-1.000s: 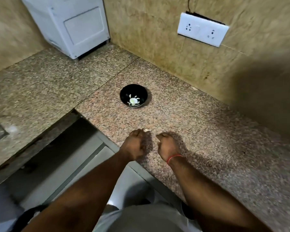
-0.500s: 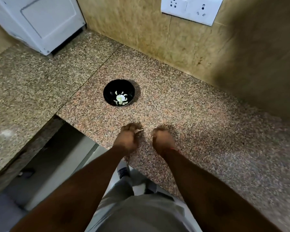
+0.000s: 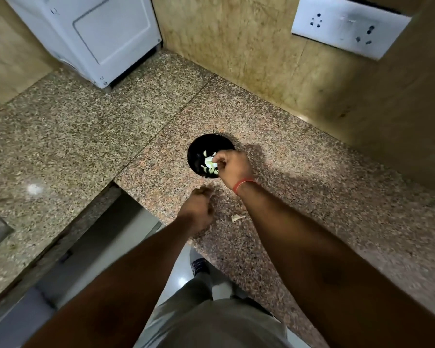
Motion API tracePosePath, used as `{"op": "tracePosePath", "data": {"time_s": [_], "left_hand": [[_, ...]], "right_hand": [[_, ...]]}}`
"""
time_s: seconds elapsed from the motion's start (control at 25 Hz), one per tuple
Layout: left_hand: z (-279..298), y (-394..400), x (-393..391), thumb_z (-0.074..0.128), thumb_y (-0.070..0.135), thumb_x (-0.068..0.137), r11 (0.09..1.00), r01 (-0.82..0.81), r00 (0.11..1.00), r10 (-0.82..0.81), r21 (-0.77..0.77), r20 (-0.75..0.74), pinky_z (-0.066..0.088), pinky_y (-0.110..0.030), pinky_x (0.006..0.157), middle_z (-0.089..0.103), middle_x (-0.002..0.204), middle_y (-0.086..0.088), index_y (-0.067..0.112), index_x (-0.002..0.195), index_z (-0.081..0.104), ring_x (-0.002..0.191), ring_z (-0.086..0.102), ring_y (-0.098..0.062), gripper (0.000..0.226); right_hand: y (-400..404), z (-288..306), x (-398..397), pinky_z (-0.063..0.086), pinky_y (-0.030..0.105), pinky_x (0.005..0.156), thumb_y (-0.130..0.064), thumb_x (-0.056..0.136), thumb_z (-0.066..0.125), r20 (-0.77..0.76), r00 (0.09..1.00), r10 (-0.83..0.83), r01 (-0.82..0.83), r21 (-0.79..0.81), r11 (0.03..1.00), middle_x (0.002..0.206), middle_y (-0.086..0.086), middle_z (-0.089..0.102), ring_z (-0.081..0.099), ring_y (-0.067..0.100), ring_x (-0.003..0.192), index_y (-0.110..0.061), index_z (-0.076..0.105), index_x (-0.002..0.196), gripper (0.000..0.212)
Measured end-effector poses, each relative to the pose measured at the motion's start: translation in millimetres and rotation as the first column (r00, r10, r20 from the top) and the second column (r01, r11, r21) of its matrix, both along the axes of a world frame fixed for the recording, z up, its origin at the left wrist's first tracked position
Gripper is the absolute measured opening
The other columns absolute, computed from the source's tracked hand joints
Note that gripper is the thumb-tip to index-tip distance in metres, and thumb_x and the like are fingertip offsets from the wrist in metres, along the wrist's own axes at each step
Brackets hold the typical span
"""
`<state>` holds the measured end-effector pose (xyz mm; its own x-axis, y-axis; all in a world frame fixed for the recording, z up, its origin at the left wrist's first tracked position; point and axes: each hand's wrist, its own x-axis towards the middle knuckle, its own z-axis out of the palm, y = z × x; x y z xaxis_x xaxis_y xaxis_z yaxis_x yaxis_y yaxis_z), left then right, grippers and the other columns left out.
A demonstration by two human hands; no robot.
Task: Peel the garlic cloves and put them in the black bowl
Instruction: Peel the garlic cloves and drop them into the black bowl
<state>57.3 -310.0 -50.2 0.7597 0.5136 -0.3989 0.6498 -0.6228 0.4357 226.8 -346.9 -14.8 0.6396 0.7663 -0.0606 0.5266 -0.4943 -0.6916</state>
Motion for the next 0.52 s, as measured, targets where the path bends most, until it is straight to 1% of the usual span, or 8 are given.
{"op": "tracePosePath", "data": {"time_s": [0.08,0.16,0.28,0.4,0.44,0.52], "left_hand": [[-3,5,-1,0.066,0.024,0.089,1.0,0.008,1.0,-0.007,-0.005,0.018,0.045,-0.039,0.111,0.054,0.146,-0.008,0.018,0.148,0.049,0.134,0.047,-0.025,0.062],[-7,9,-2,0.064,0.023,0.09,1.0,0.015,1.0,-0.015,0.0,0.025,0.048,-0.039,0.108,0.056,0.143,-0.007,0.02,0.146,0.051,0.131,0.049,-0.024,0.058],[-6,8,-1,0.067,0.024,0.09,1.0,-0.006,0.998,0.006,0.001,0.062,0.05,-0.037,0.105,0.057,0.141,-0.006,0.019,0.142,0.054,0.129,0.051,-0.023,0.054],[-5,-1,0,0.072,0.032,0.085,1.0,0.021,0.996,-0.019,-0.022,0.085,0.05,-0.038,0.105,0.059,0.139,-0.005,0.019,0.137,0.06,0.129,0.053,-0.025,0.055],[-5,-6,1,0.071,0.034,0.082,0.999,0.031,0.996,-0.027,-0.039,0.089,0.051,-0.038,0.102,0.062,0.135,-0.005,0.02,0.133,0.063,0.125,0.056,-0.025,0.053],[-4,-20,4,0.066,0.033,0.081,0.995,0.092,0.989,-0.088,-0.028,0.115,0.054,-0.036,0.091,0.068,0.118,-0.007,0.018,0.118,0.07,0.11,0.064,-0.026,0.041]], "right_hand": [[11,-4,1,0.062,0.036,0.081,0.002,0.079,0.069,-0.012,1.0,0.009,-0.01,-0.033,0.999,0.092,-0.005,0.079,0.073,0.019,0.085,-0.028,0.079,0.088,0.034],[13,-2,2,0.061,0.036,0.083,0.002,0.079,0.069,-0.003,1.0,0.017,-0.017,-0.027,0.999,0.094,-0.006,0.079,0.073,0.019,0.086,-0.028,0.08,0.09,0.034],[-2,2,-1,0.061,0.034,0.081,-0.002,0.077,0.068,0.02,1.0,-0.004,0.003,0.039,0.999,0.094,-0.006,0.079,0.073,0.016,0.084,-0.024,0.079,0.091,0.029],[-42,0,-12,0.061,0.03,0.077,-0.01,0.078,0.063,0.013,1.0,-0.003,0.002,0.105,0.994,0.088,-0.005,0.077,0.072,0.013,0.078,-0.021,0.076,0.087,0.02],[-58,-8,-16,0.061,0.031,0.075,-0.015,0.08,0.059,0.019,1.0,0.018,-0.02,0.087,0.996,0.086,-0.005,0.076,0.071,0.011,0.076,-0.021,0.075,0.084,0.018],[-91,-25,-21,0.061,0.036,0.075,-0.024,0.082,0.053,0.052,0.996,0.076,-0.074,-0.037,0.997,0.082,-0.005,0.074,0.069,0.013,0.072,-0.021,0.075,0.08,0.023]]}}
